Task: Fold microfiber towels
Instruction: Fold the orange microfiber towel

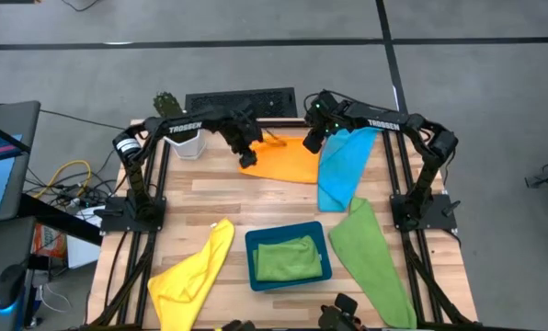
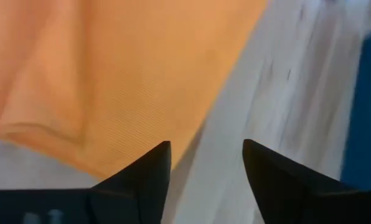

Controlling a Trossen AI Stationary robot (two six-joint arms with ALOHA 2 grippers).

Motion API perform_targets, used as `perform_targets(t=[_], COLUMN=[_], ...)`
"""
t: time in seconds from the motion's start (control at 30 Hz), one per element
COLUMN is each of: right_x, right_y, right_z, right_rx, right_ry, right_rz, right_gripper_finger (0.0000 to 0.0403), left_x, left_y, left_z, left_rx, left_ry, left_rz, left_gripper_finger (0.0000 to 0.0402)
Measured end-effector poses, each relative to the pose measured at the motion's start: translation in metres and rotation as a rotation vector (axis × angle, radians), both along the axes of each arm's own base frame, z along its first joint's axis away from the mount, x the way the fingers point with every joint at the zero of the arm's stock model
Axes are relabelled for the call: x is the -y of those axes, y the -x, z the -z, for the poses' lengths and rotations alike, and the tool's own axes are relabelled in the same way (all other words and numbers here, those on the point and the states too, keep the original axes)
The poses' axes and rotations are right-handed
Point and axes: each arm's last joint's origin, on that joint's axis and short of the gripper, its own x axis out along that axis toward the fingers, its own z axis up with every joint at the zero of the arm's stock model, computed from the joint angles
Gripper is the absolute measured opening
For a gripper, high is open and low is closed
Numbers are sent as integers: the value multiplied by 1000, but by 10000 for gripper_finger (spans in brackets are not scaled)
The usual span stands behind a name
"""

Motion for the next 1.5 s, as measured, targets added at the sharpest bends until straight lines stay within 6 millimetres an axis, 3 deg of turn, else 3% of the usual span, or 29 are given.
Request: perform_targets(t=[0.3, 0.5, 0.73, 0.9, 1.07, 1.2, 1.33, 1.5], right_x=[0, -3, -5, -7, -16, -22, -25, -52], right_y=[0, 3, 2, 3, 1, 0, -2, -15], right_z=[0, 2, 3, 3, 5, 7, 9, 16], right_rx=[-2, -34, -41, -42, -7, -34, -10, 54], right_ry=[1, -25, -36, -67, -193, -210, -245, -341], right_rz=[-6, -8, -8, -19, -40, -48, -51, -173], right_gripper_finger=[159, 159, 159, 159, 159, 159, 159, 151], left_x=[6, -9, -40, -57, -57, -47, -33, -2], left_y=[-33, -31, -19, -8, -12, -22, -26, -31], left_z=[46, 45, 39, 29, 17, 11, 14, 35], left_rx=[-248, -251, -217, -185, -63, 57, 29, -8], left_ry=[-484, -563, -603, -528, -331, -180, -123, -25], left_rz=[-20, -117, -251, -356, -327, -217, -189, -108], left_gripper_finger=[90, 44, 25, 25, 24, 24, 24, 18])
